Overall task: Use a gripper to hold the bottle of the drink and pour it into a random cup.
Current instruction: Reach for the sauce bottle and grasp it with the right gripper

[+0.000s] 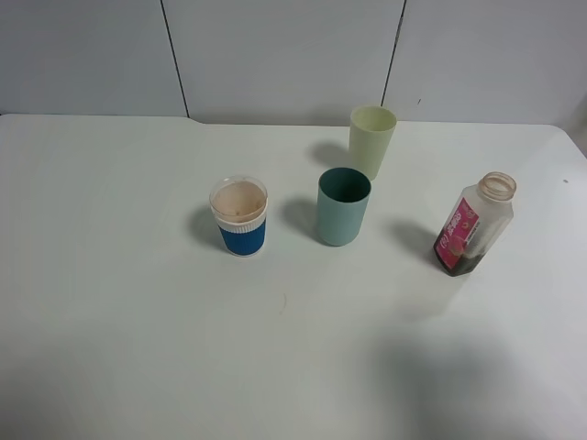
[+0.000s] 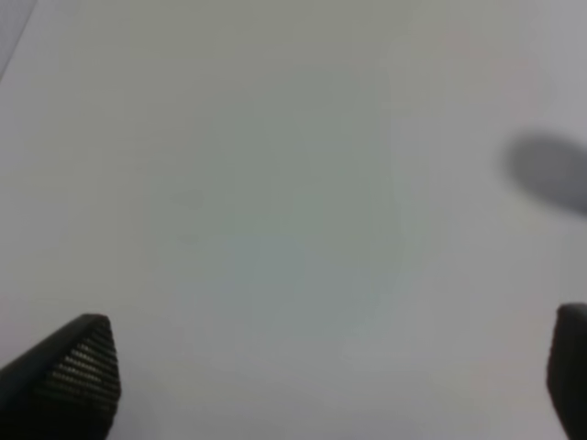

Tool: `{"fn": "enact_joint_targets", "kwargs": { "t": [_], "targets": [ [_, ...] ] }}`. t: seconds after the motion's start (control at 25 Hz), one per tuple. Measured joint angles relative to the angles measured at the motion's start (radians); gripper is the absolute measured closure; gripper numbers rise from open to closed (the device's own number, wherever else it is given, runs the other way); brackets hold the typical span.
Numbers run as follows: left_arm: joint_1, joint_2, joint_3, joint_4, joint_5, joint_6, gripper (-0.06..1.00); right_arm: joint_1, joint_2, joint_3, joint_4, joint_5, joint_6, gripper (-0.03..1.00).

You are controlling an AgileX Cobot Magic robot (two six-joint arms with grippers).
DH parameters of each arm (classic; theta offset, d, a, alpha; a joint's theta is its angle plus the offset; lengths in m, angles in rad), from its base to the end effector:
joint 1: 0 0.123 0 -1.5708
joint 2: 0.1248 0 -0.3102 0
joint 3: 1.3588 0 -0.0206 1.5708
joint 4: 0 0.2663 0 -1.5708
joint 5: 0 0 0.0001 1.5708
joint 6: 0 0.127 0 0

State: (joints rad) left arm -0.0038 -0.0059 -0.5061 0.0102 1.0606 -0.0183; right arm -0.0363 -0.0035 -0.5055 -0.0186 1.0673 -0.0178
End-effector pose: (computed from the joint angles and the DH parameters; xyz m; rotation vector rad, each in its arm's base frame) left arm 0.0140 0.0011 0.2704 -0.0153 2.0321 -0.0017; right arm 0.0139 -0.0026 0.2694 0.0199 2.0421 -0.0561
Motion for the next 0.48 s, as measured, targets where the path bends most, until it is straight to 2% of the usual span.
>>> {"fn": "enact_joint_targets", "kwargs": {
  "t": [0.48],
  "targets": [
    [0.000, 0.000, 0.000, 0.000, 0.000, 0.000, 0.02, 0.000, 0.005, 0.000, 0.000, 0.000, 0.000, 0.12]
  ]
}}
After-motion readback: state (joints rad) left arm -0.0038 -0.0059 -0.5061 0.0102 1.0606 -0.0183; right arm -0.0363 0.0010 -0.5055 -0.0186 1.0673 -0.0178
